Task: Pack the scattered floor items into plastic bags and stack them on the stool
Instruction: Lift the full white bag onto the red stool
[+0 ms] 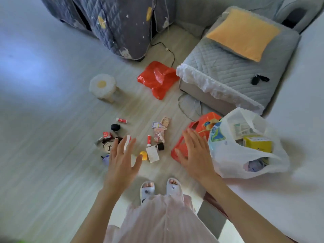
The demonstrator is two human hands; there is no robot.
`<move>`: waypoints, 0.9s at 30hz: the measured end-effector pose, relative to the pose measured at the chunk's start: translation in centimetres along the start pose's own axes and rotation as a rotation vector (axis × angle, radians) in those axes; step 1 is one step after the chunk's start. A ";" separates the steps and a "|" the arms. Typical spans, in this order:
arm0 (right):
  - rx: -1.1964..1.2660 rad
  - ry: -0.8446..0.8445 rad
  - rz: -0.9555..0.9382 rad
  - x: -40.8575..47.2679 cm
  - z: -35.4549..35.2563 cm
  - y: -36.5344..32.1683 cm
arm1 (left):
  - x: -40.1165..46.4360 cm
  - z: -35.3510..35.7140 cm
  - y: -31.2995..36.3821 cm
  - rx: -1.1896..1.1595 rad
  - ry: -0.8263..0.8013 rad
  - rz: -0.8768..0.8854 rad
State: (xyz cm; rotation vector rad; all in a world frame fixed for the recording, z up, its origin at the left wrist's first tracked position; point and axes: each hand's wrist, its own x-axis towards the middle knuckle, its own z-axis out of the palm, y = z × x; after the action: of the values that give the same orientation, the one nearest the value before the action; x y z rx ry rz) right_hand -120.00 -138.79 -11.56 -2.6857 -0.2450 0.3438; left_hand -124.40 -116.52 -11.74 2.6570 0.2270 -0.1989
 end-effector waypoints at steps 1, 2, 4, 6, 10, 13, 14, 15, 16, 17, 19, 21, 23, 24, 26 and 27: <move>-0.004 -0.015 -0.026 0.3 0.5 -1.2 | -0.8 -0.3 -1.2 -0.006 0.019 0.000; -0.016 -0.039 -0.055 0.6 1.1 -2.8 | -1.7 -0.7 -2.6 -0.019 0.026 -0.032; -0.057 -0.082 -0.105 1.1 2.3 -5.7 | -3.3 -1.3 -5.0 -0.050 0.028 -0.120; -0.077 -0.101 -0.182 1.8 4.2 -9.4 | -4.7 -2.4 -8.5 -0.057 0.059 -0.164; -0.076 -0.130 -0.237 3.3 8.6 -17.3 | -6.7 -5.3 -16.8 -0.085 0.087 -0.248; -0.076 -0.137 -0.249 4.0 12.7 -24.0 | -7.9 -8.2 -24.1 -0.088 0.086 -0.278; -0.074 -0.134 -0.255 4.2 14.0 -26.2 | -8.1 -9.5 -26.6 -0.062 0.086 -0.258; -0.079 -0.147 -0.259 4.4 15.2 -28.4 | -8.3 -10.7 -29.0 -0.037 0.088 -0.244; -0.084 -0.162 -0.263 4.6 16.4 -30.5 | -8.6 -12.0 -31.3 -0.012 0.095 -0.239; -0.079 -0.168 -0.269 4.8 17.5 -32.4 | -8.6 -13.3 -33.4 0.005 0.100 -0.235; -0.058 -0.178 -0.266 5.9 19.0 -36.3 | -8.2 -16.0 -37.1 0.021 0.110 -0.234; -0.066 -0.200 -0.266 7.1 20.0 -39.7 | -7.2 -18.2 -40.1 0.018 0.126 -0.242; -0.060 -0.194 -0.254 8.9 20.8 -42.3 | -5.4 -19.8 -42.5 -0.002 0.117 -0.247; -0.055 -0.186 -0.243 9.9 21.1 -43.4 | -4.3 -20.5 -43.5 -0.007 0.111 -0.236; -0.046 -0.153 -0.227 12.1 21.6 -45.5 | -1.8 -21.7 -45.4 -0.013 0.090 -0.200; -0.040 -0.134 -0.215 13.3 21.9 -46.5 | -0.3 -22.4 -46.5 -0.017 0.073 -0.177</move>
State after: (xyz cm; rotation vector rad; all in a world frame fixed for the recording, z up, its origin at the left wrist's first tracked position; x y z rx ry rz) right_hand -118.88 -85.76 -13.66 -2.6458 -0.5810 0.4563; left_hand -131.34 -65.39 -12.17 2.6300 0.4863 -0.1551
